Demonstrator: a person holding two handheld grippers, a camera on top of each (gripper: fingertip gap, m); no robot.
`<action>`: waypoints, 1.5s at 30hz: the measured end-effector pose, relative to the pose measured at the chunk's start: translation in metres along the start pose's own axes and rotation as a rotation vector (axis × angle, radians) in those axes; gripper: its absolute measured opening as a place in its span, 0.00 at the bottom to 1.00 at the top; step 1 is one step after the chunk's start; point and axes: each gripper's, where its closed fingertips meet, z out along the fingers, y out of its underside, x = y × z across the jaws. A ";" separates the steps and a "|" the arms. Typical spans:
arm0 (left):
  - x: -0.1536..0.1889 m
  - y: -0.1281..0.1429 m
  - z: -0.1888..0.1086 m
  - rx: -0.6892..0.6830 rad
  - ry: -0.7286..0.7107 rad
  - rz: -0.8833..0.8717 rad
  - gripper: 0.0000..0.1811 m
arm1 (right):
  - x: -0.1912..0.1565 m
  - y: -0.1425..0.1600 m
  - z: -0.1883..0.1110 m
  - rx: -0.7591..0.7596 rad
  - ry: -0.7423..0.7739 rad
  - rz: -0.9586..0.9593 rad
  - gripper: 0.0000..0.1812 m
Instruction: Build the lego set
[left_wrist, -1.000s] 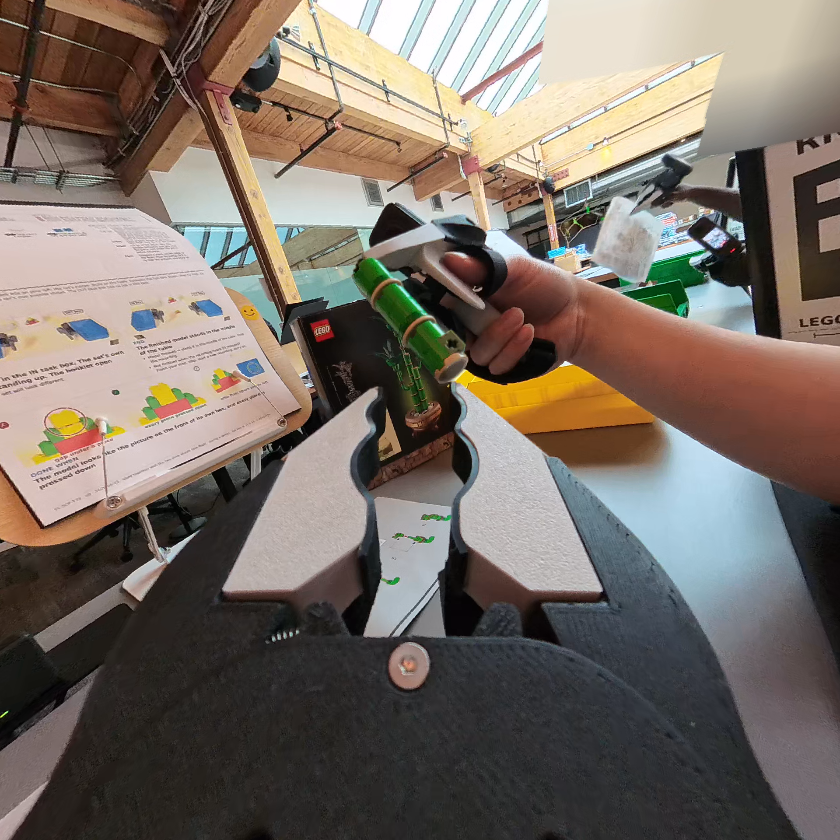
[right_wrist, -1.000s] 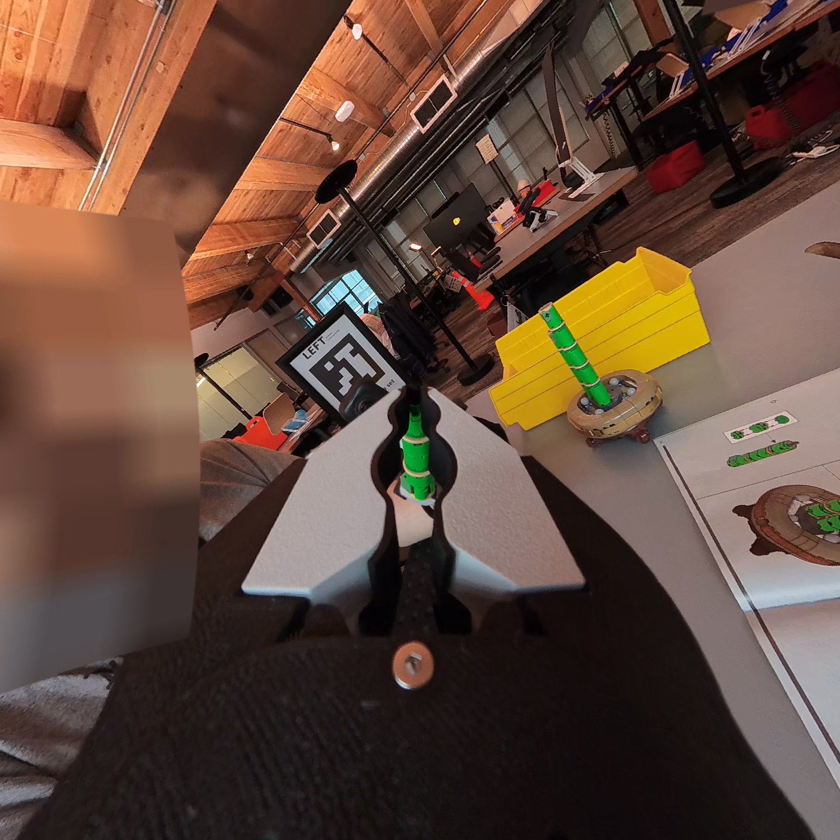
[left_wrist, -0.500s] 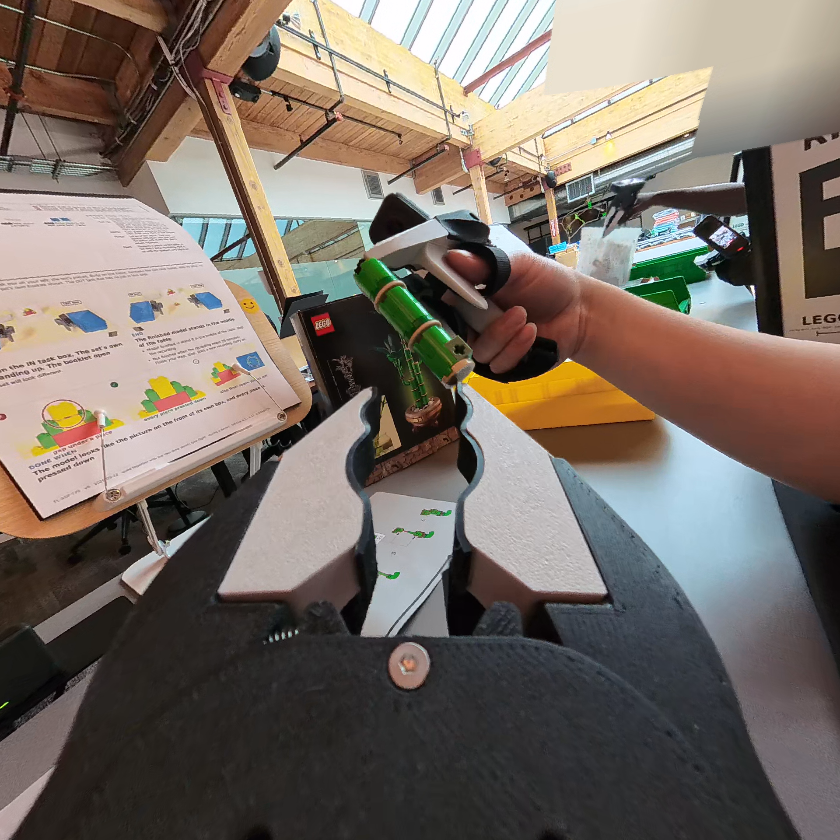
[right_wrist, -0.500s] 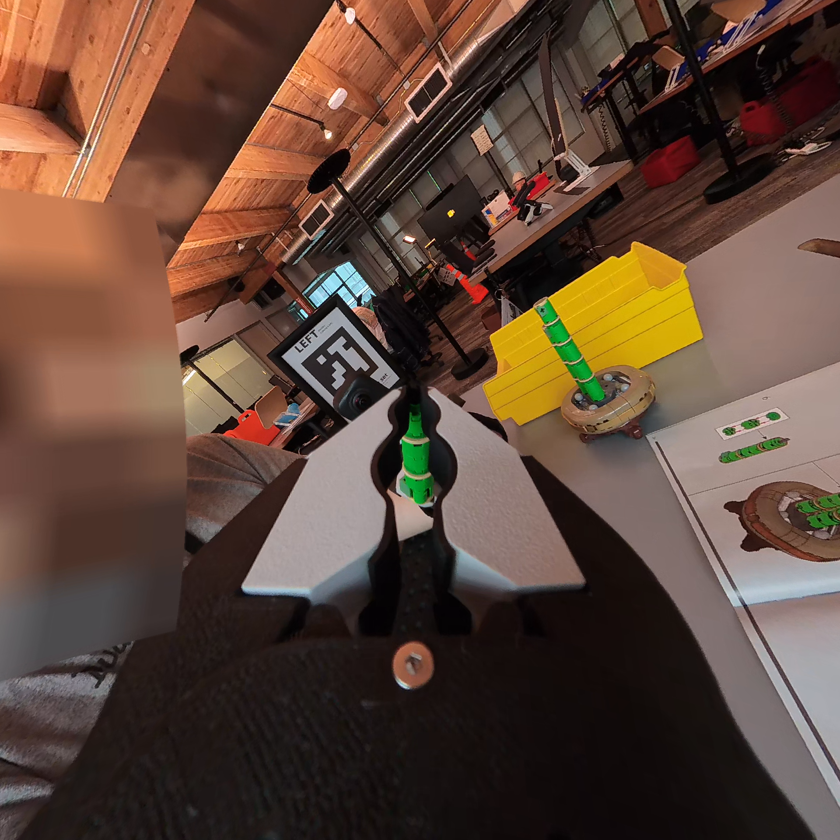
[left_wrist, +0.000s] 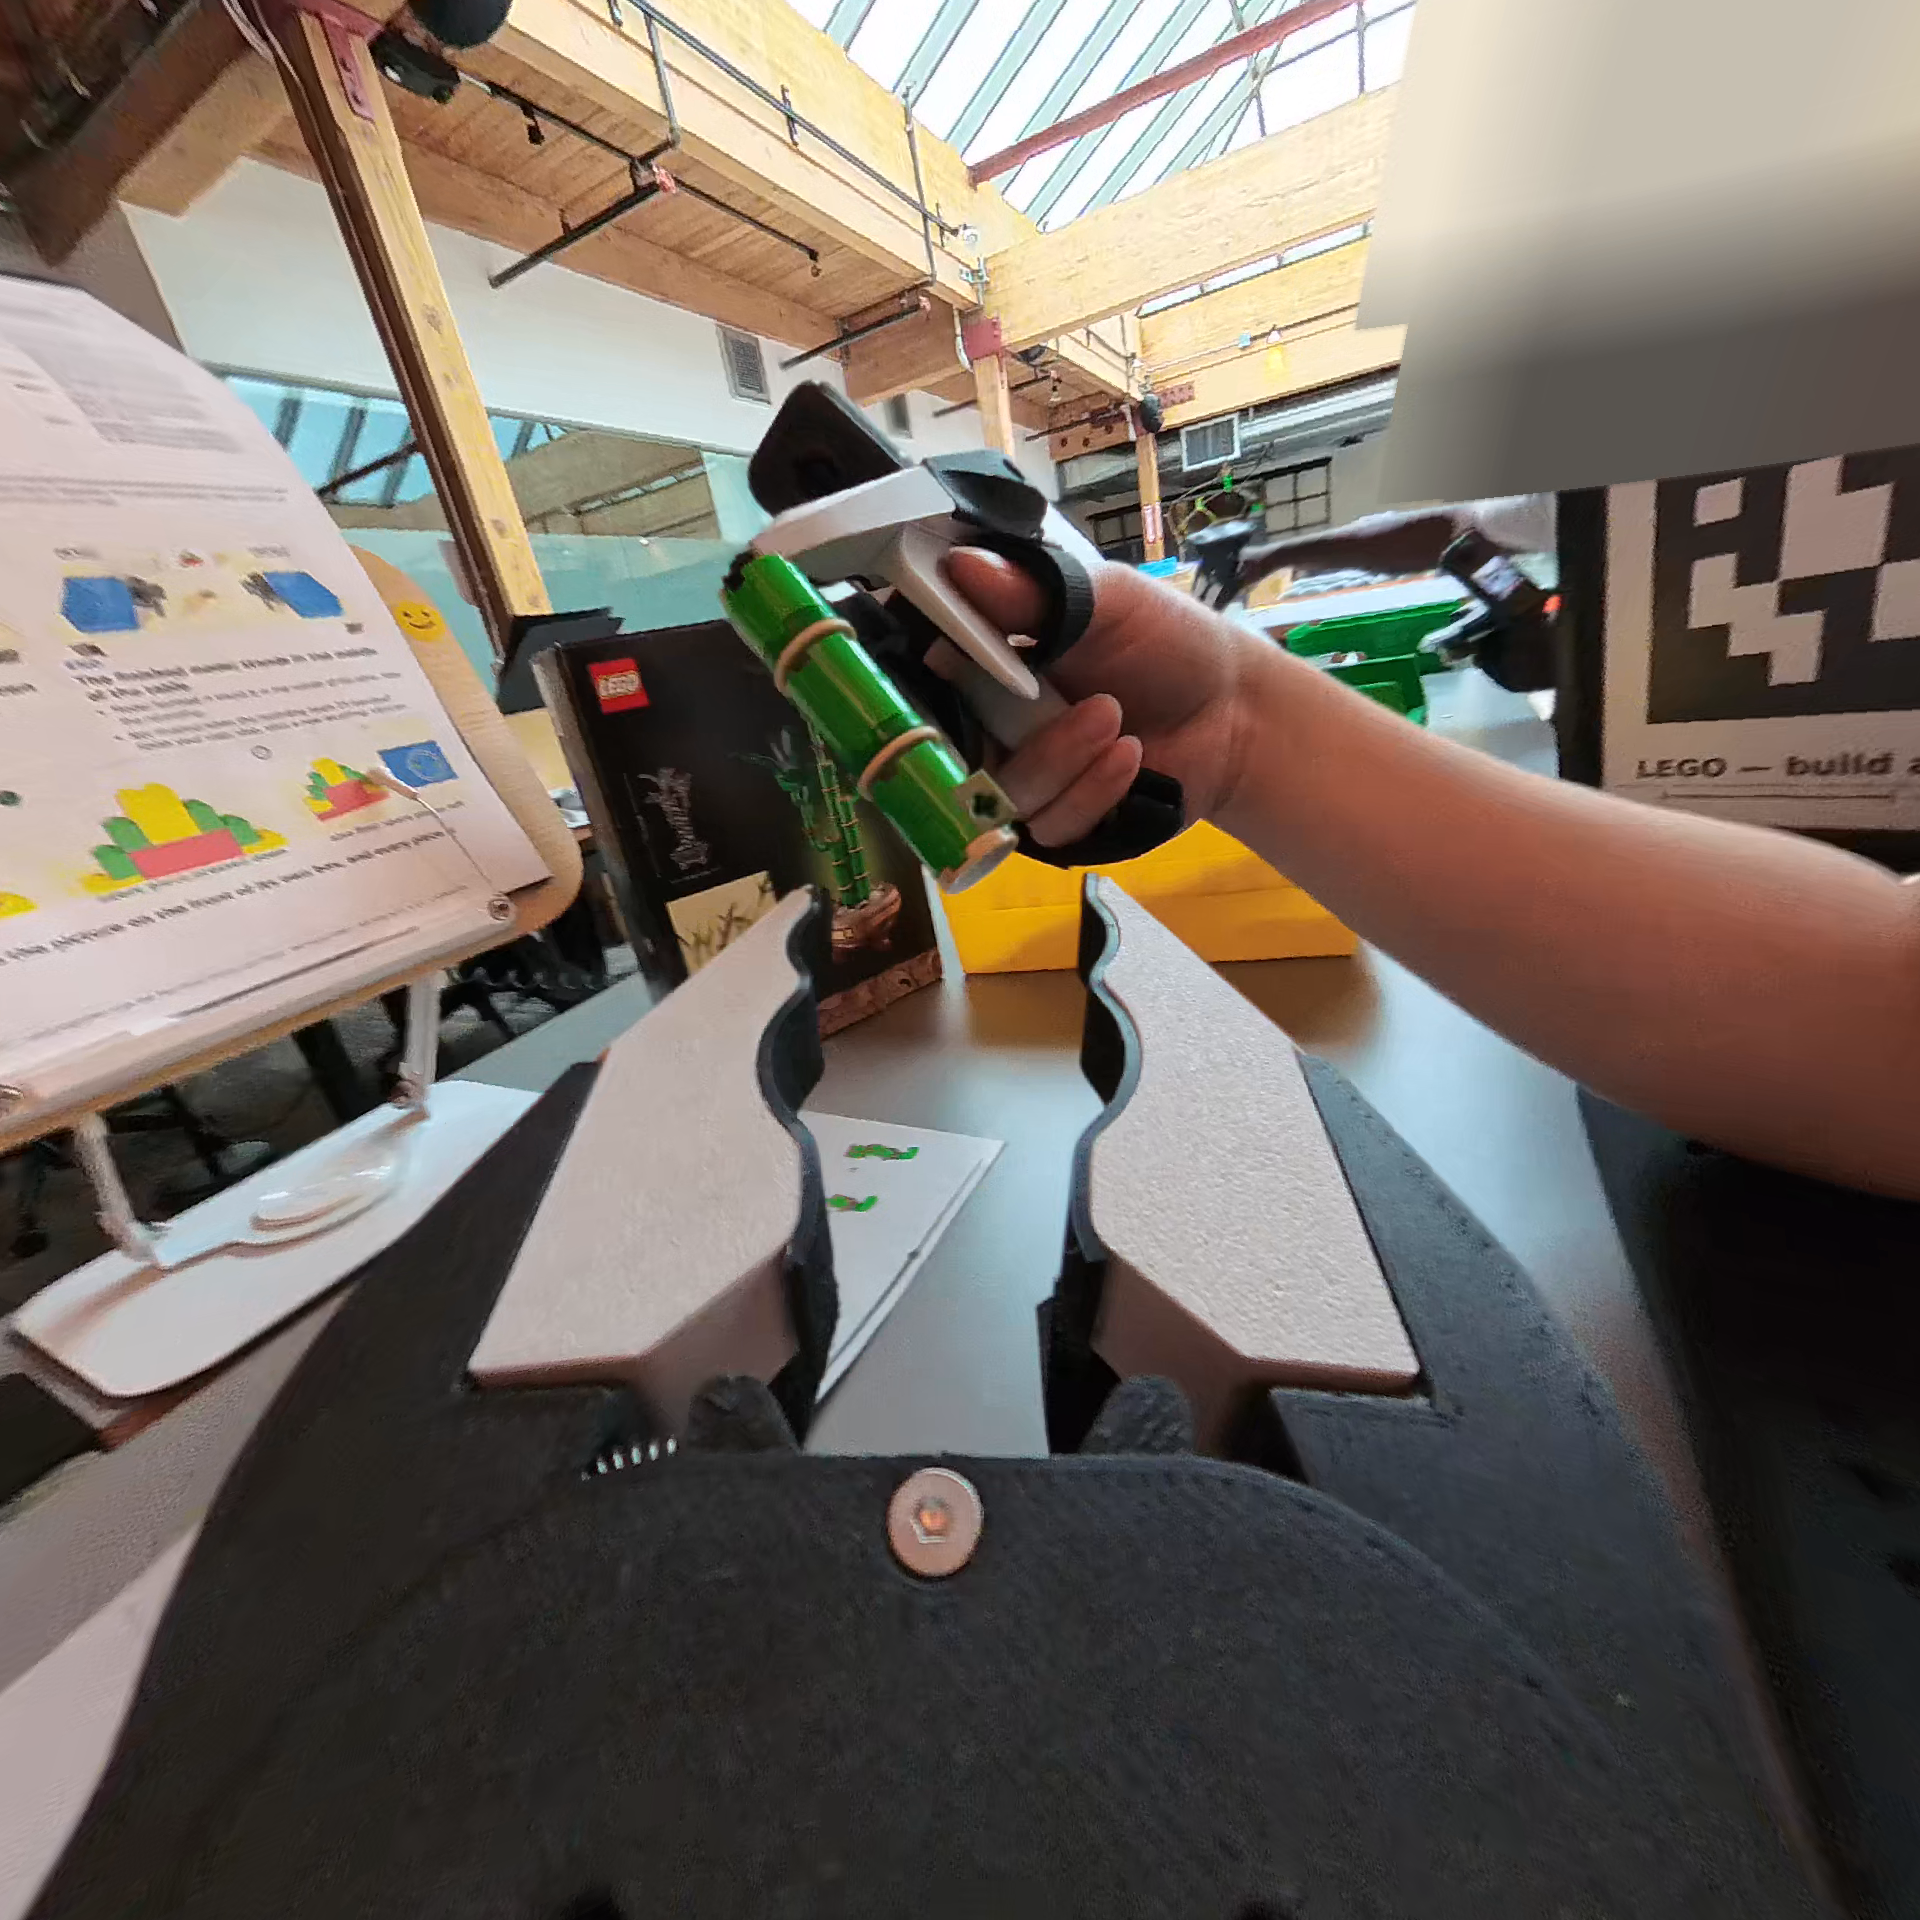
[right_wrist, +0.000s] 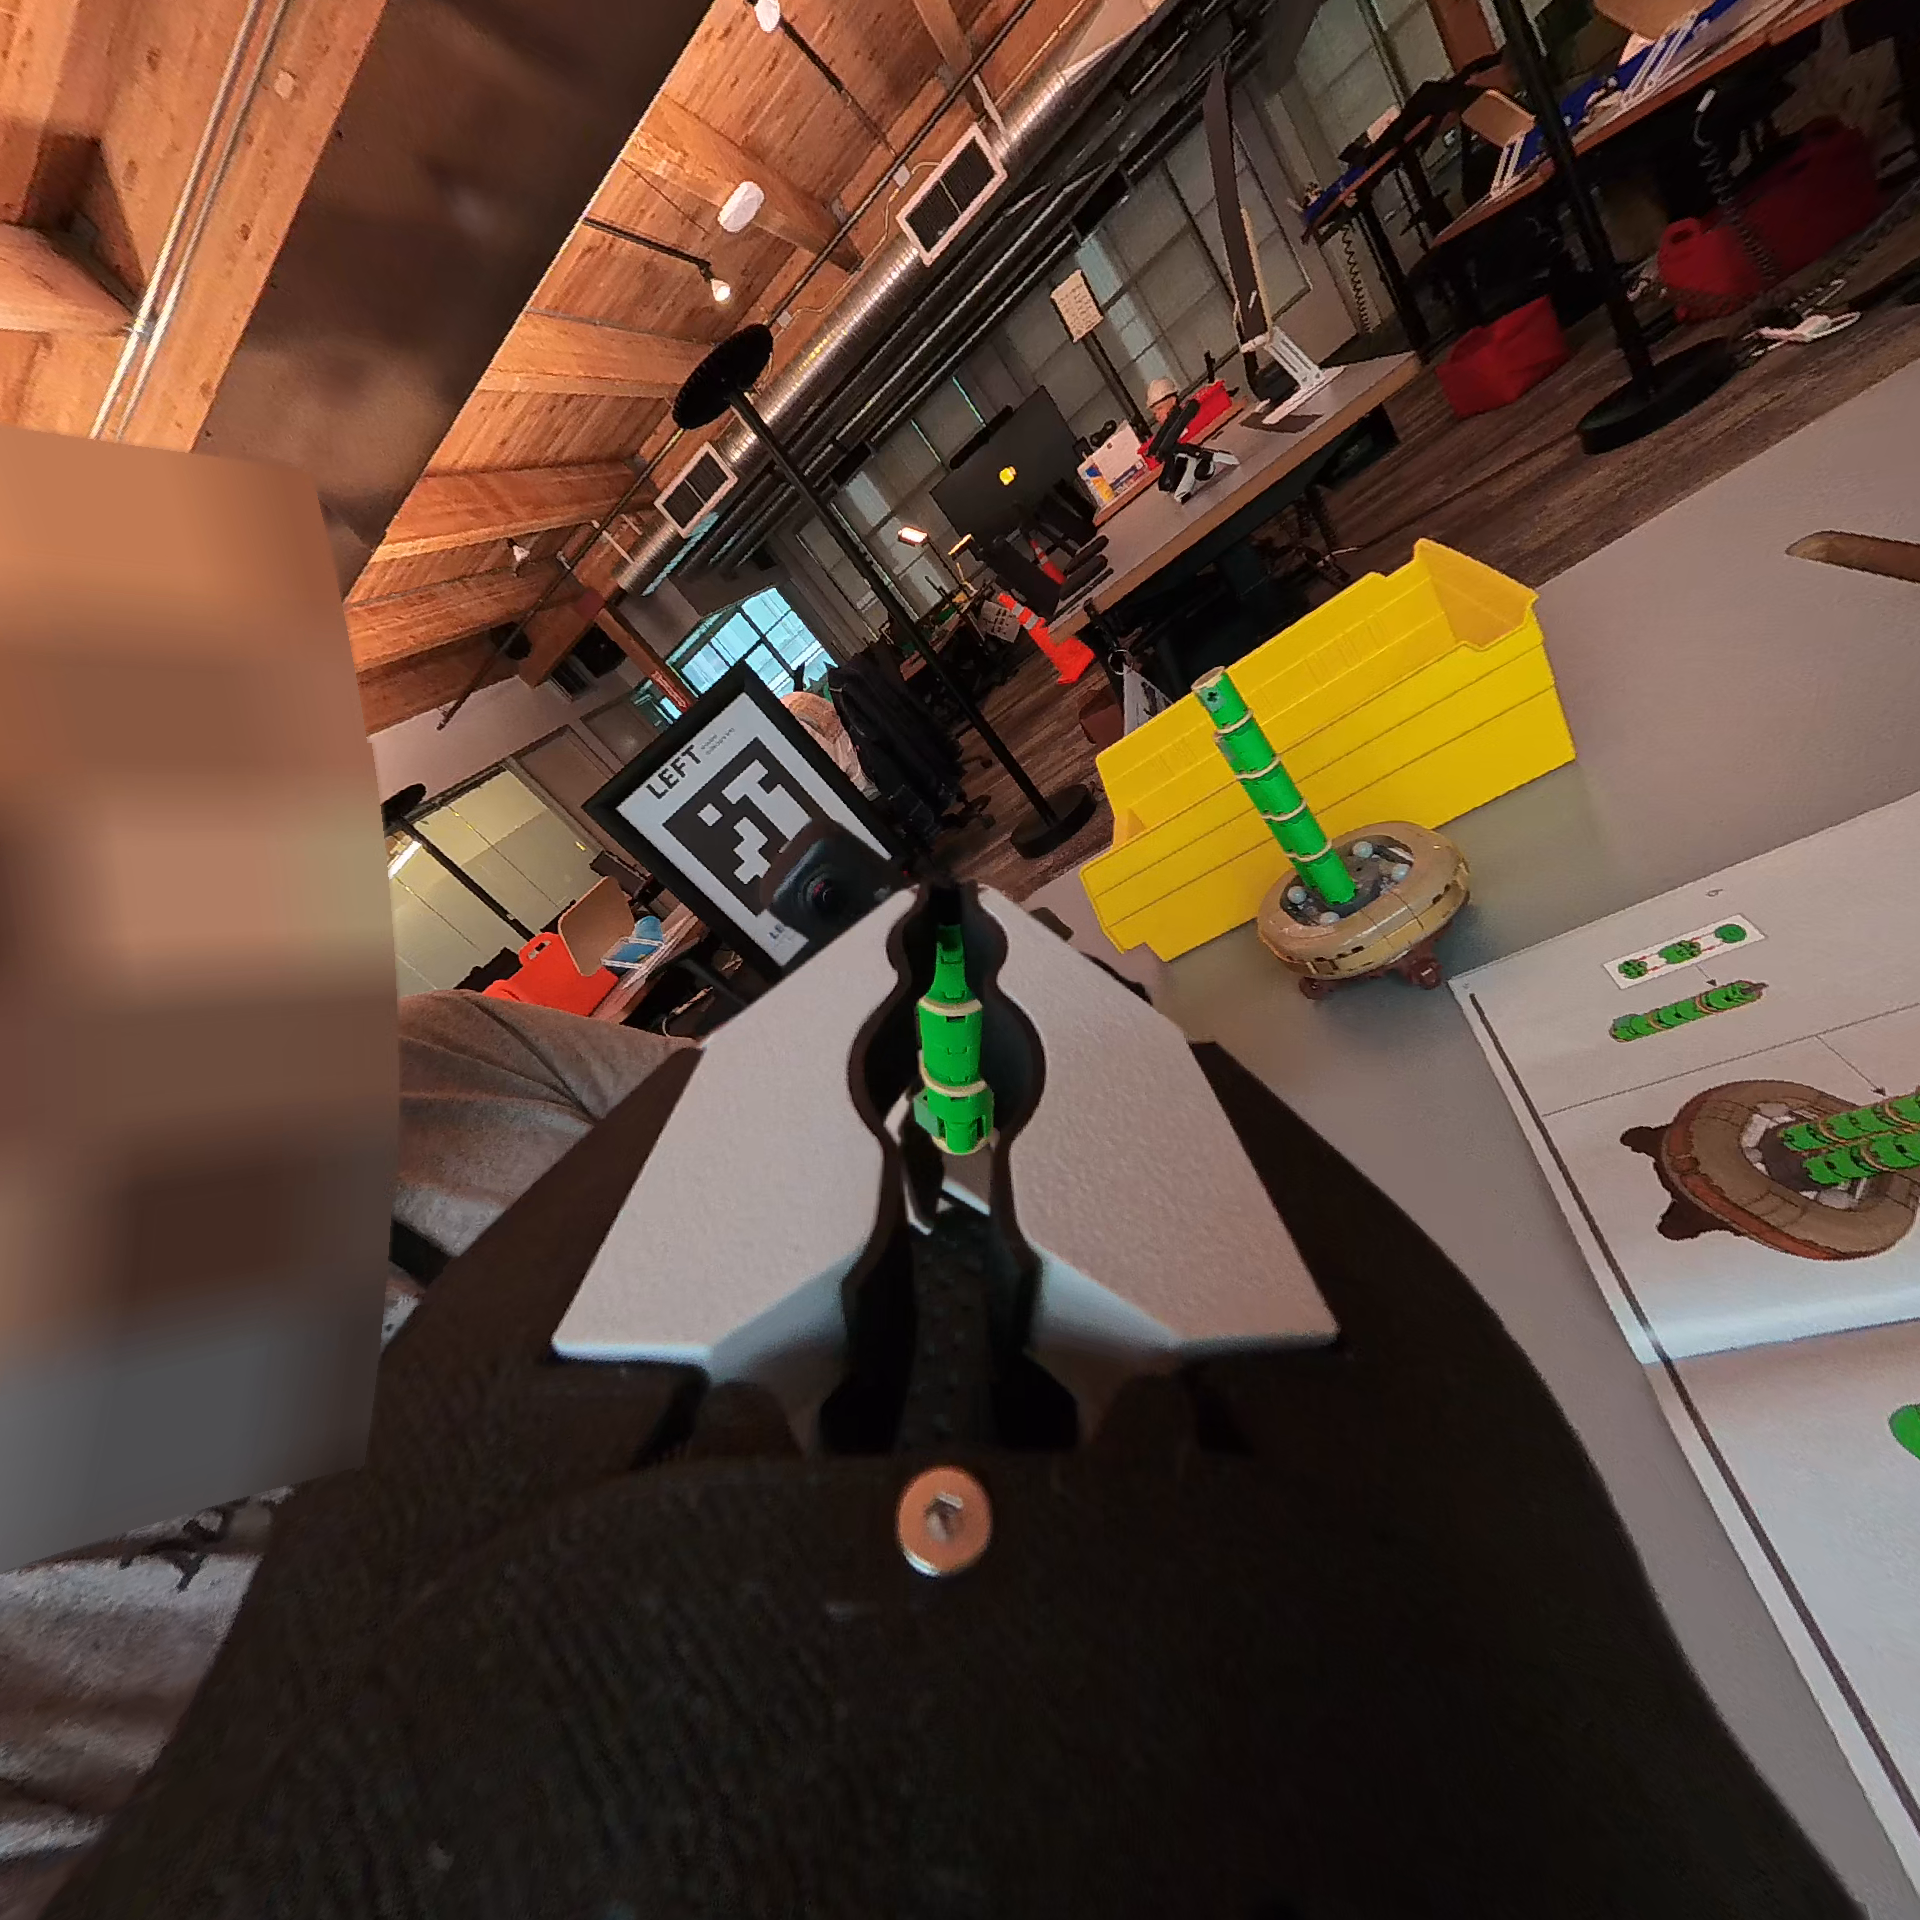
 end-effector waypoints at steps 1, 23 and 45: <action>0.000 0.000 0.001 0.005 0.014 -0.046 0.26 | 0.002 0.001 0.001 -0.004 0.011 -0.005 0.01; -0.037 0.007 -0.007 0.063 0.081 -0.622 0.20 | 0.037 0.024 0.022 -0.126 0.177 -0.136 0.02; -0.049 0.019 -0.013 -0.029 0.071 -0.615 0.08 | 0.046 0.020 0.038 -0.119 0.298 -0.428 0.19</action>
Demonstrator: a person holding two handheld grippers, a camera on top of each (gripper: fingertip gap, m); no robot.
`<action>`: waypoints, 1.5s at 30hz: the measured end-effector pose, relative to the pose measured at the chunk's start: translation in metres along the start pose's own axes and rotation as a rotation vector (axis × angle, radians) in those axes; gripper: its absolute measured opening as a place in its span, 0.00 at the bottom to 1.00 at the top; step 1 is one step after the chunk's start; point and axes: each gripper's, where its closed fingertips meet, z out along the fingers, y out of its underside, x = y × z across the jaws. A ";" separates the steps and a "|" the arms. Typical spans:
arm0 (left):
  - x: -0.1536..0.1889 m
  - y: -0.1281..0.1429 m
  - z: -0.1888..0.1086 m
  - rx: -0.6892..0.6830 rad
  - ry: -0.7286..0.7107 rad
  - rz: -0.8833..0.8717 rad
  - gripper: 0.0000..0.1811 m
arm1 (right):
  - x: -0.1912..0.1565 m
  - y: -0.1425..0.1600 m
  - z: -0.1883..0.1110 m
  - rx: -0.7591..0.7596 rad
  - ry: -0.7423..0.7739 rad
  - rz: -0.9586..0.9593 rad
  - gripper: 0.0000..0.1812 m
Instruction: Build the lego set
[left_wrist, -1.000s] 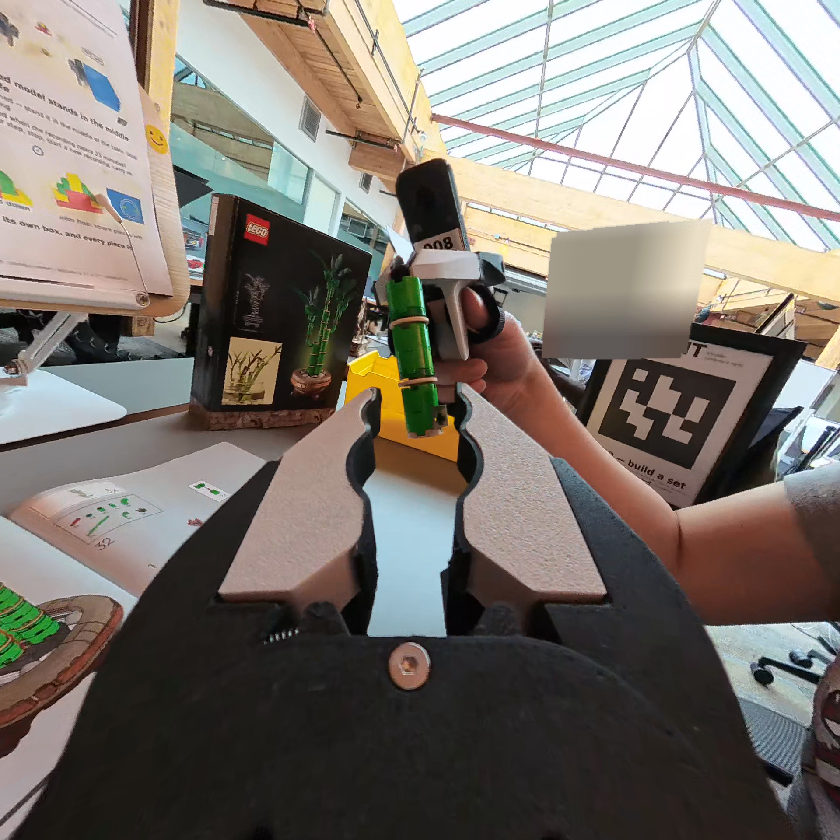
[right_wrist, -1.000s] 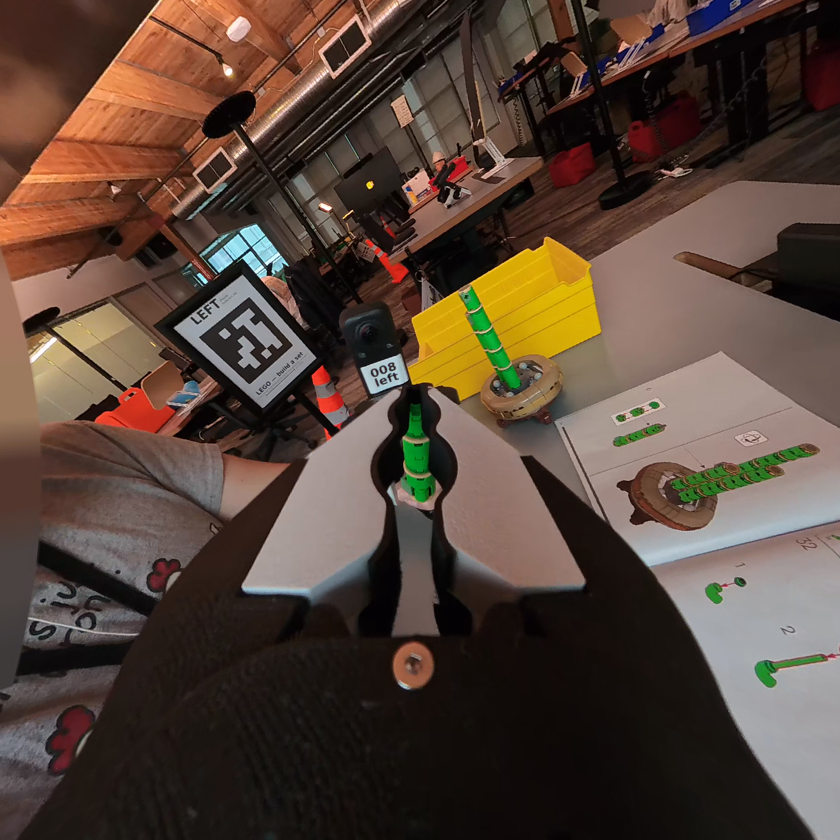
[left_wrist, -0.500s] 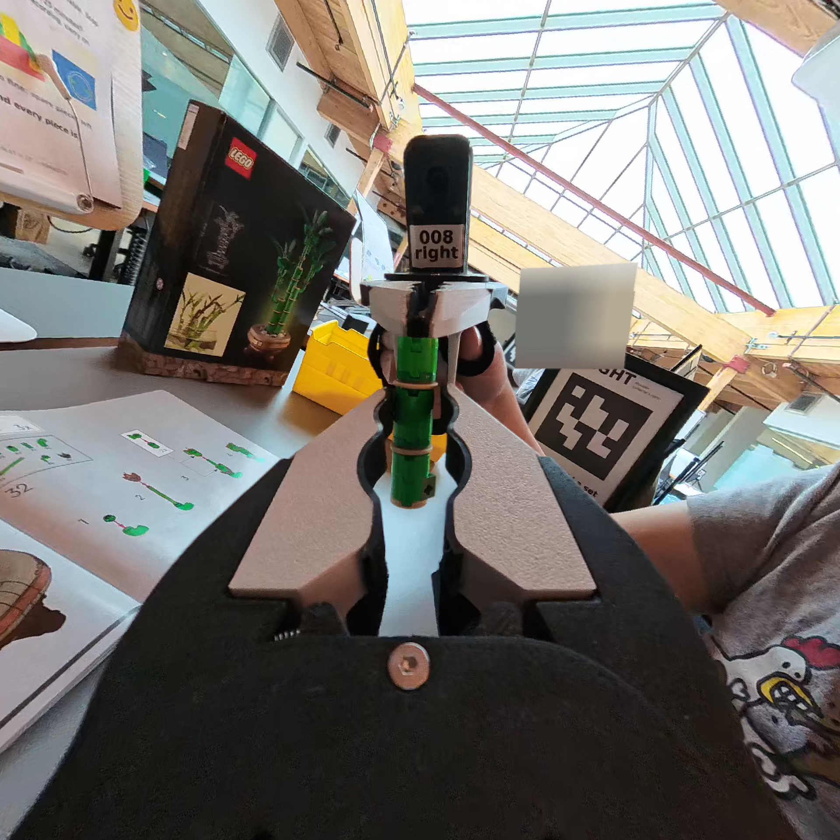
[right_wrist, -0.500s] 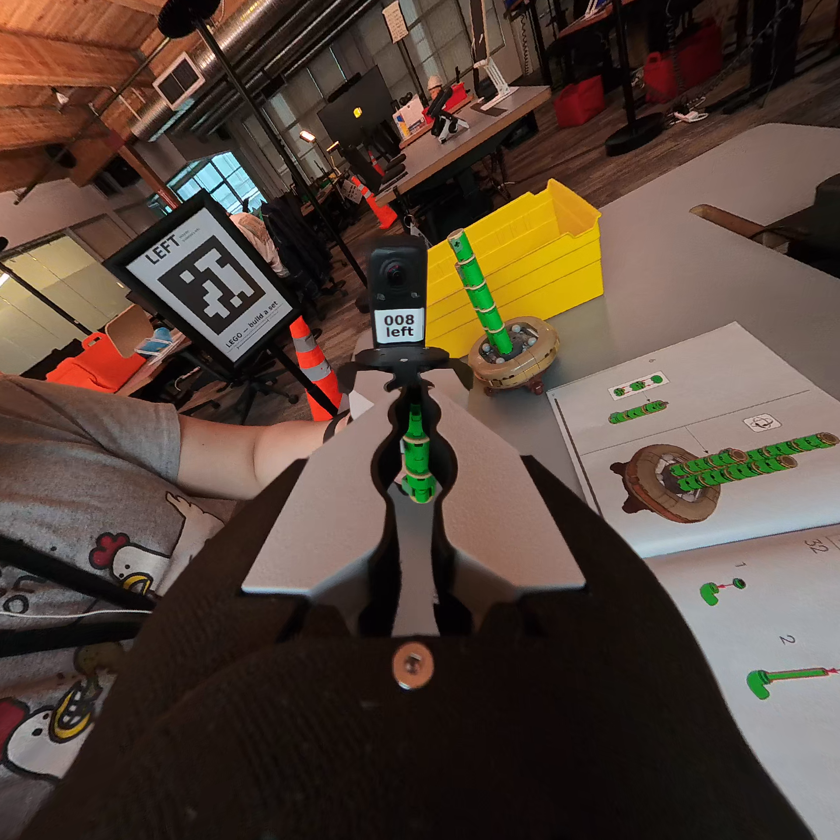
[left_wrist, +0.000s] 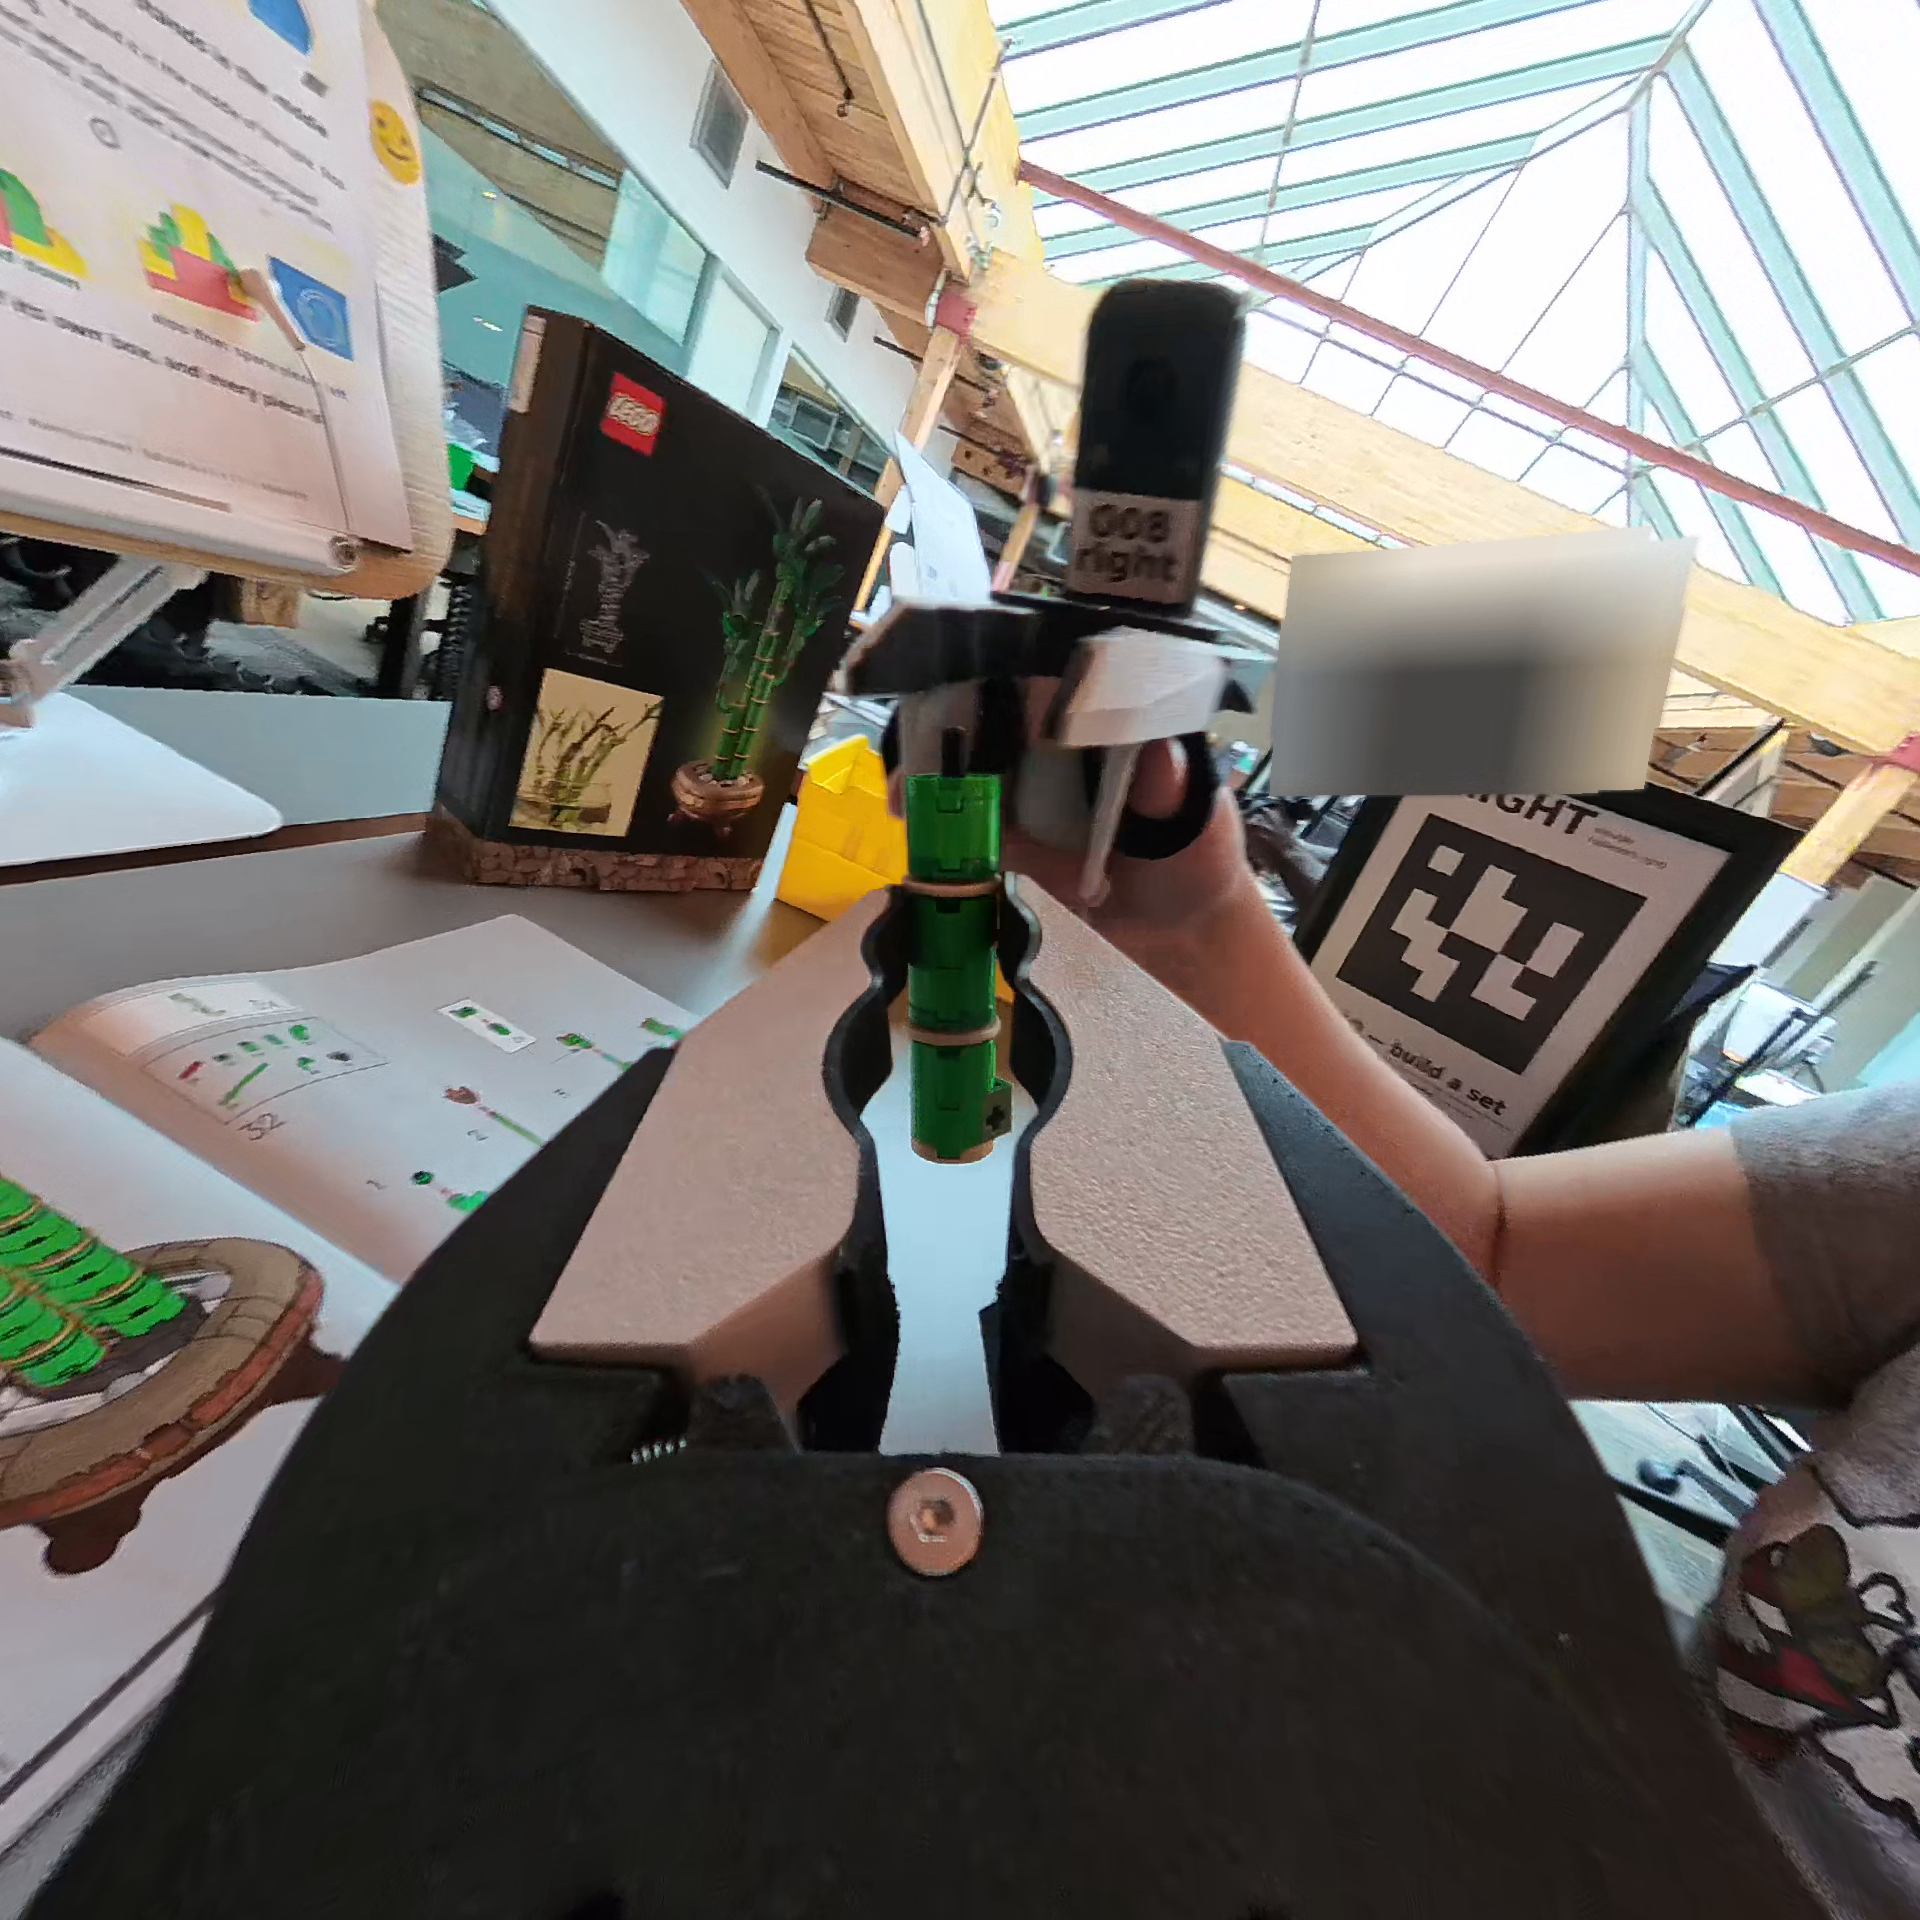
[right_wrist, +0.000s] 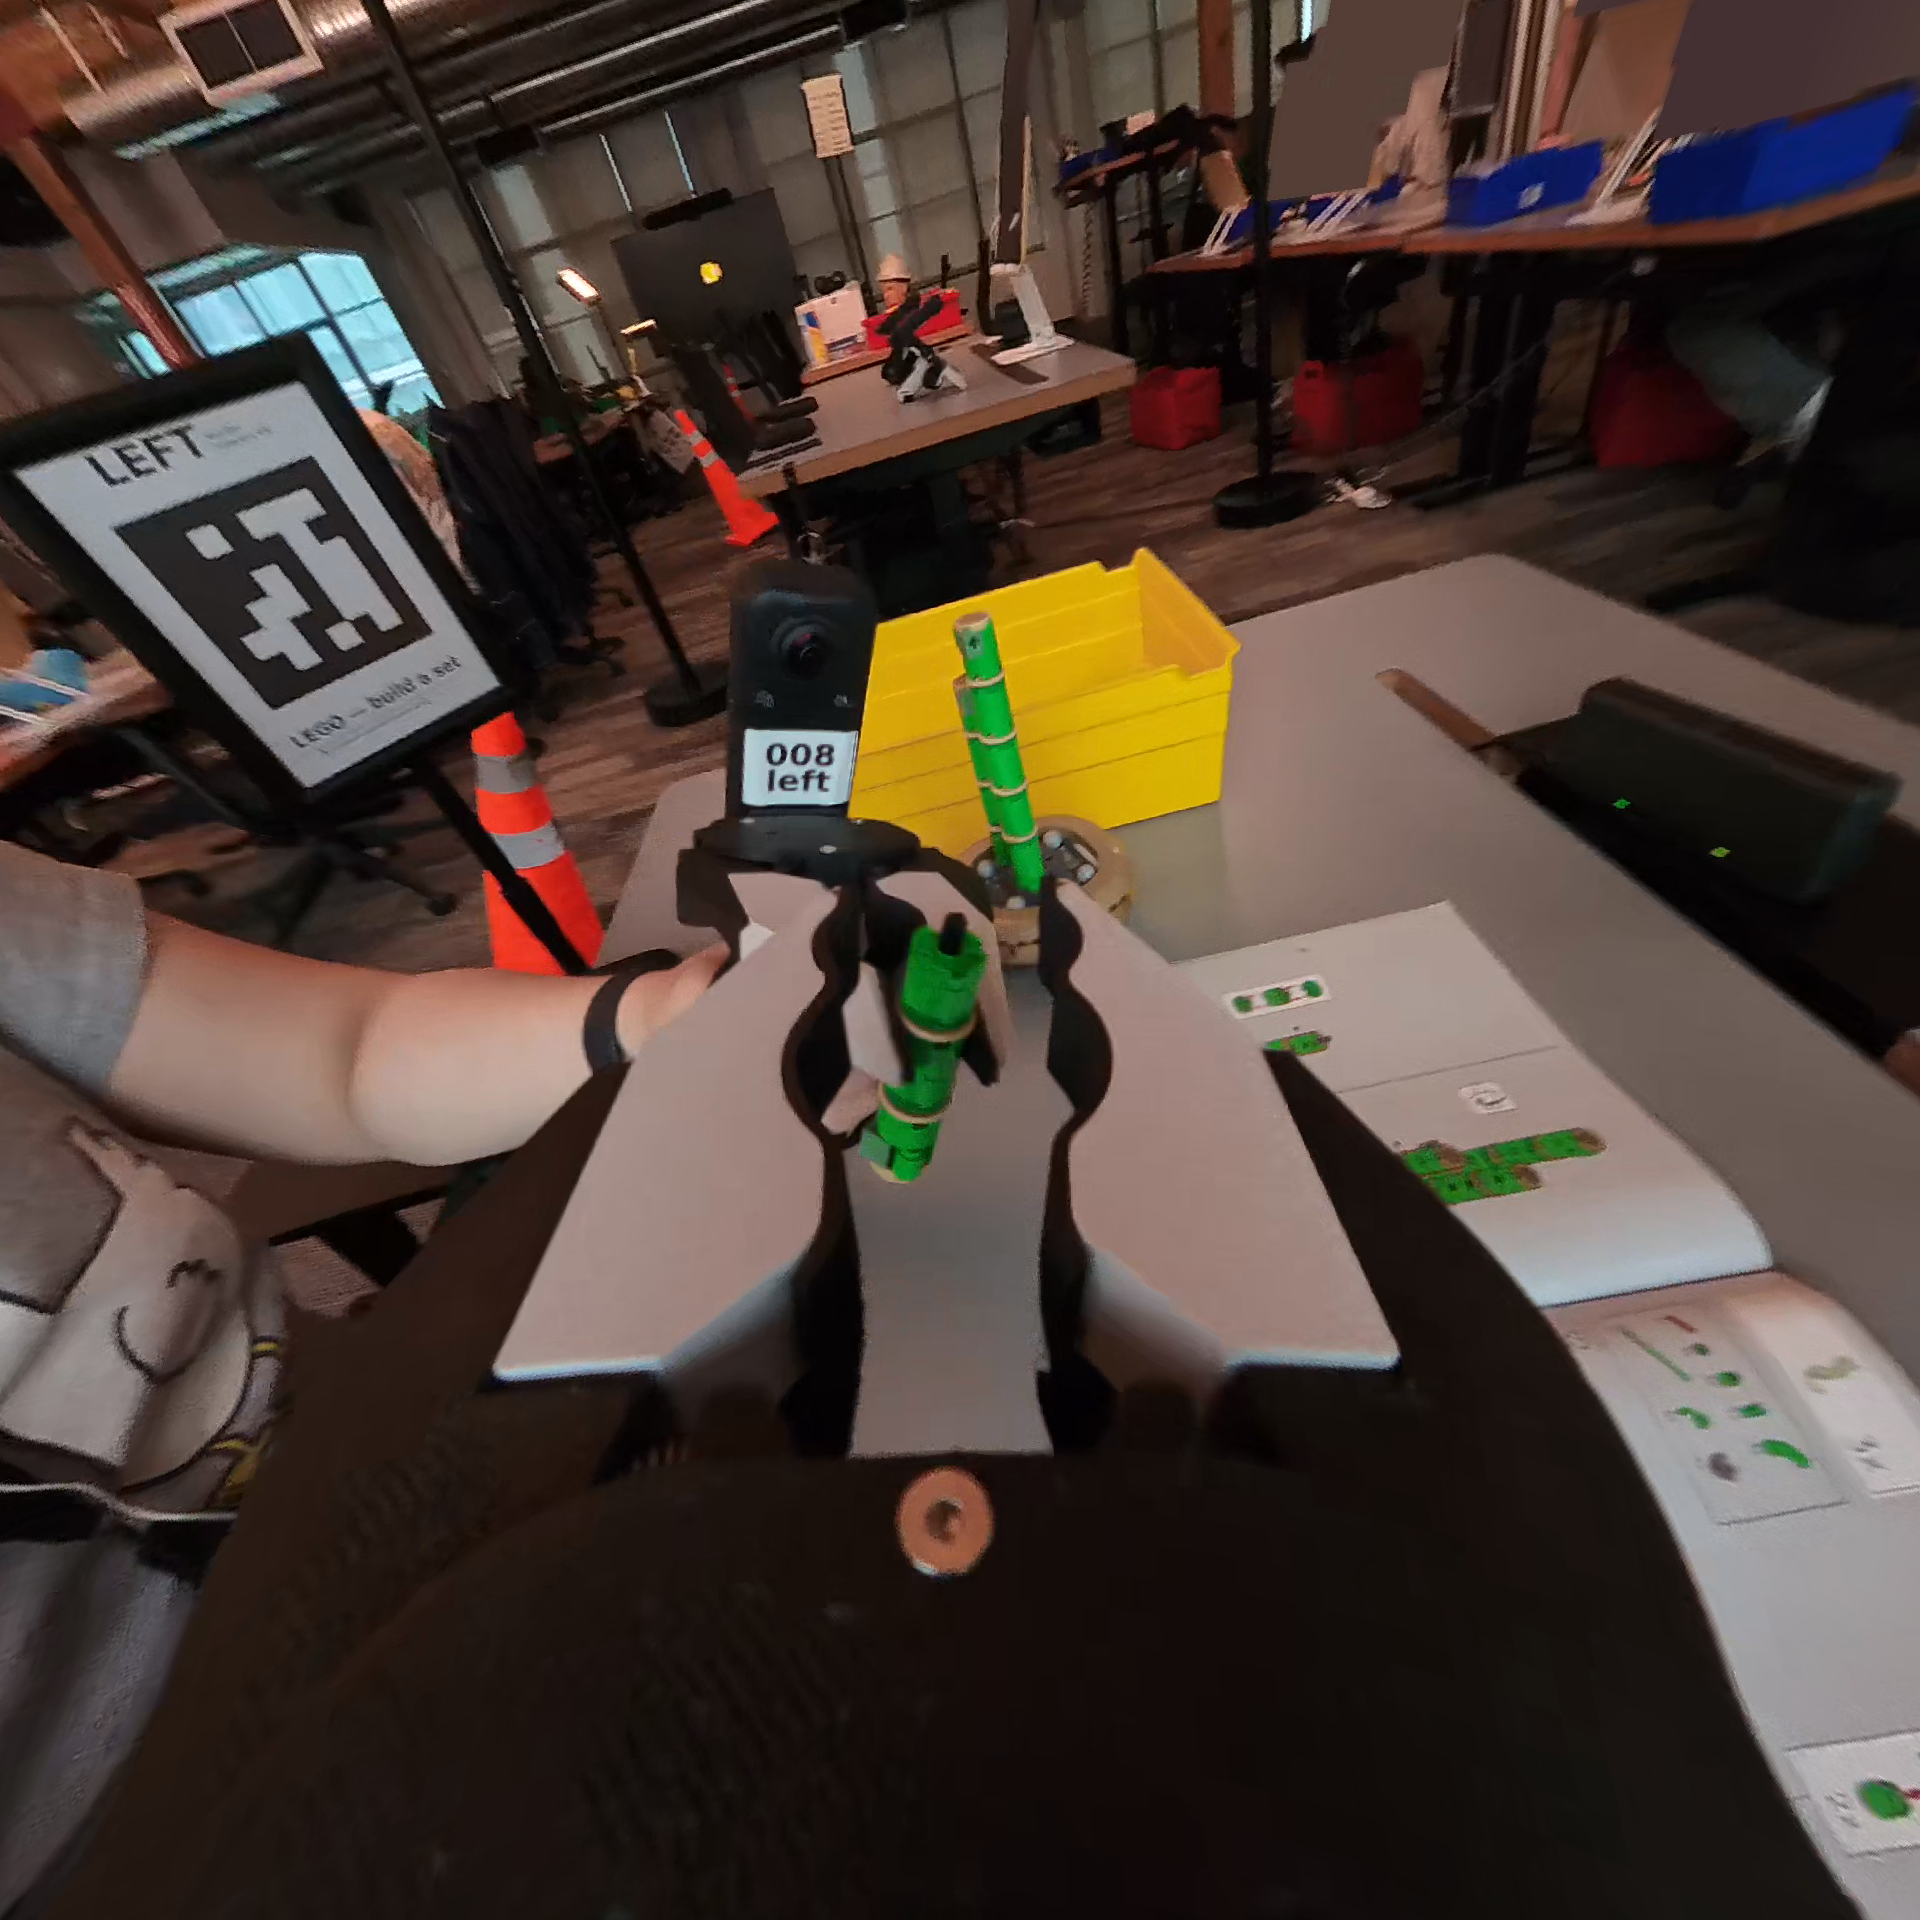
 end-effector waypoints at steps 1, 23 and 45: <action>-0.006 0.000 -0.001 0.001 -0.030 0.001 0.08 | 0.001 -0.004 0.000 0.013 0.030 -0.025 0.23; -0.029 0.016 -0.001 -0.079 -0.189 0.064 0.08 | 0.101 -0.022 -0.065 -0.134 1.131 -0.508 0.35; -0.007 0.004 -0.003 -0.034 -0.062 0.038 0.08 | 0.010 0.013 0.007 0.028 -0.080 0.206 0.07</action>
